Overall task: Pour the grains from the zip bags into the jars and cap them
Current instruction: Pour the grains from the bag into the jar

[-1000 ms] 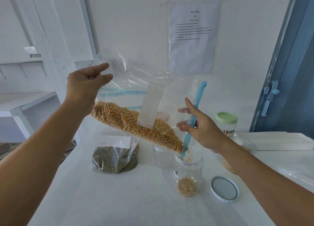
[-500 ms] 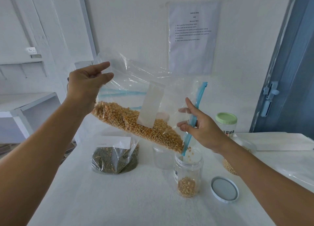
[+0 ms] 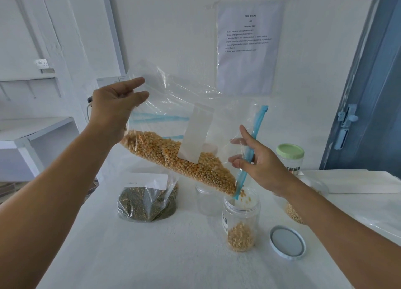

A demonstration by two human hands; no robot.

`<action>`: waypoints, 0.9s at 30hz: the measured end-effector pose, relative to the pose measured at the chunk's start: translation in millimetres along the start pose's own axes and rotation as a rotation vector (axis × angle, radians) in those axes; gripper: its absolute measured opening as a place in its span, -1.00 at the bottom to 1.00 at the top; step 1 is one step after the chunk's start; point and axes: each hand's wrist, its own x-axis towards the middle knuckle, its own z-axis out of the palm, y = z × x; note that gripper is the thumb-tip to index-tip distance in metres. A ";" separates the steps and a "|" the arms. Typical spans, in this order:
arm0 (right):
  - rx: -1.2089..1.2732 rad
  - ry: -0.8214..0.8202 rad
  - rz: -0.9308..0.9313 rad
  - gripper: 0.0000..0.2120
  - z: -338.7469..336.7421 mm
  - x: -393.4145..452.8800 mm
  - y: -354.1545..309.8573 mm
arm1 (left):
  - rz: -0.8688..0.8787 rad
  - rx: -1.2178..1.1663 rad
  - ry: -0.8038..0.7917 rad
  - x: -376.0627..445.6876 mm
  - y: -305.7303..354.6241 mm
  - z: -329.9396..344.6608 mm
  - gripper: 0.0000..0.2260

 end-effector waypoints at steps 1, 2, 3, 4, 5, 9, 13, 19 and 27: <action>-0.002 0.000 -0.001 -0.18 -0.5 0.4 -0.9 | 0.003 0.000 0.002 1.1 0.9 -0.2 -0.64; -0.003 0.000 -0.001 -0.18 -0.8 0.8 -1.8 | 0.008 0.001 0.001 2.1 1.8 -0.4 -0.64; -0.003 -0.001 -0.002 -0.18 -1.1 1.1 -2.6 | 0.012 0.001 0.001 3.2 2.3 -0.7 -0.65; -0.004 -0.003 -0.002 -0.18 -1.4 1.3 -3.2 | 0.016 -0.002 -0.001 4.3 2.9 -0.7 -0.65; -0.005 -0.004 -0.003 -0.18 -1.2 1.5 -3.9 | 0.019 -0.005 -0.004 5.0 3.3 -0.7 -0.65; -0.006 -0.006 -0.007 -0.19 -0.5 2.2 -5.0 | 0.021 -0.005 -0.004 7.0 3.1 -0.6 -0.66; -0.001 -0.009 0.000 -0.18 1.3 1.9 -3.5 | 0.004 0.011 -0.006 7.9 0.3 -4.0 -0.67; 0.004 -0.020 0.007 -0.19 3.4 2.5 -4.1 | -0.003 0.011 0.004 8.5 -1.8 -6.4 -0.69; -0.002 -0.023 0.007 -0.19 3.2 3.5 -4.9 | -0.009 0.003 0.009 10.7 -3.7 -7.5 -0.68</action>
